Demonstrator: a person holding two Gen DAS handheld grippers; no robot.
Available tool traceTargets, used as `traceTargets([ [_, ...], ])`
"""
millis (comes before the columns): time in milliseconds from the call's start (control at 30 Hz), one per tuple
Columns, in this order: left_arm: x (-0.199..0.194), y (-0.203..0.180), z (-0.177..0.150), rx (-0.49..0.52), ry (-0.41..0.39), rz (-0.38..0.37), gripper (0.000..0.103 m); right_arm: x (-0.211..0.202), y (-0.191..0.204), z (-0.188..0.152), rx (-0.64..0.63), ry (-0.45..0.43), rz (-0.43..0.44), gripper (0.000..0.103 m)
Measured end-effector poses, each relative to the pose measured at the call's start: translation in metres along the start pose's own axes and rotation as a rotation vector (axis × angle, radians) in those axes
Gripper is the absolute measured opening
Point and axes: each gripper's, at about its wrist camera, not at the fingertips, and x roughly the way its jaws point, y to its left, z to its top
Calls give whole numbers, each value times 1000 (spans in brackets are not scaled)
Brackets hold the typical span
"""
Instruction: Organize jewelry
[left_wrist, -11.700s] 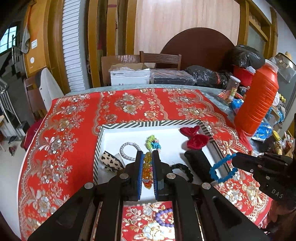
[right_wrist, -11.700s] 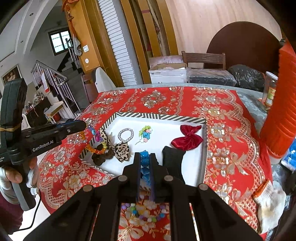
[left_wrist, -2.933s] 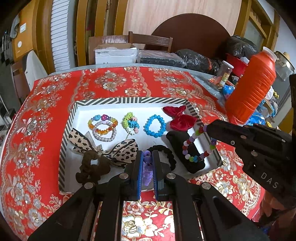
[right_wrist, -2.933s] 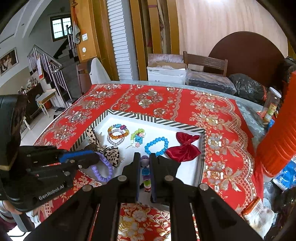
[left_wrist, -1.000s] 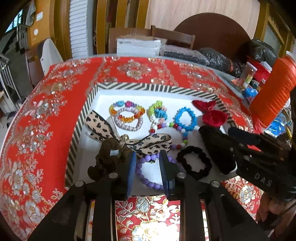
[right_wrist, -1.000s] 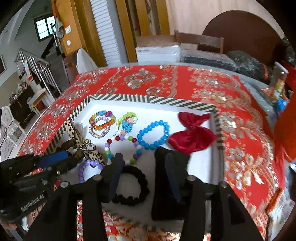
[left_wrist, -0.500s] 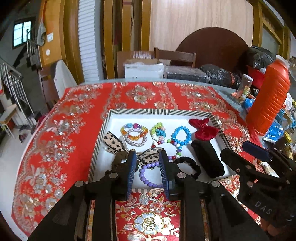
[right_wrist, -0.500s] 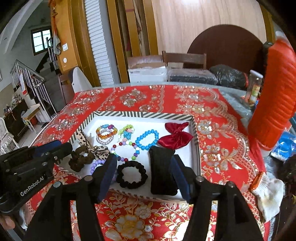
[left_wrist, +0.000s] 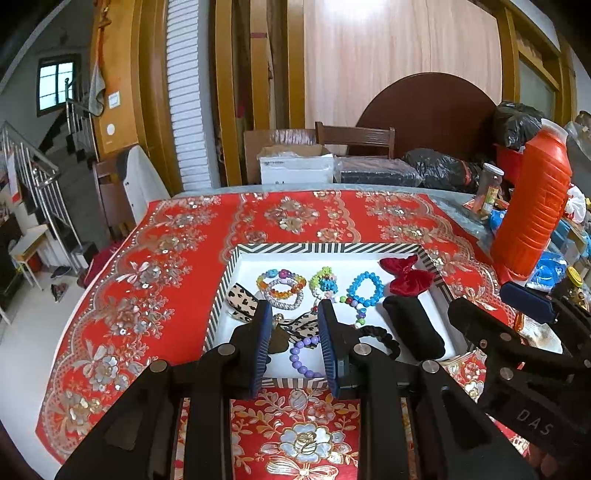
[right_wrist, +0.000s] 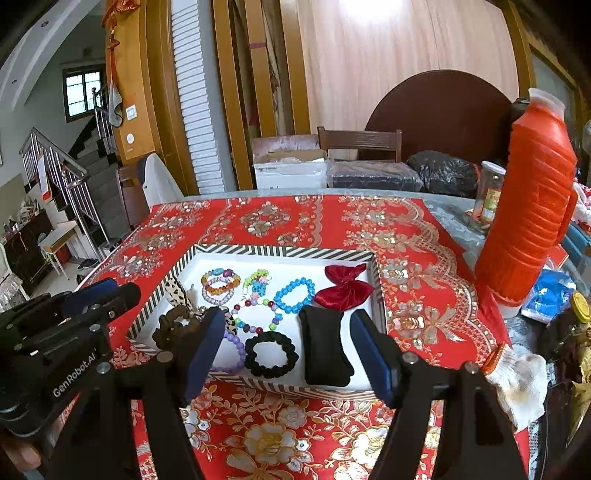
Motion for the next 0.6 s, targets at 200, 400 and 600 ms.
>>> traceTargets([
  [200,-7,0,-1,4,-21,15,28,-4,3,-1,-9,-4,-5,77],
  [400,-10,-1,-2,4,-32,31,28,-6,4,-3,-12,-1,-12,78],
  [600,-12,-1,-4,3,-39,40,28,-6,4,-4,-18,11,-31,78],
])
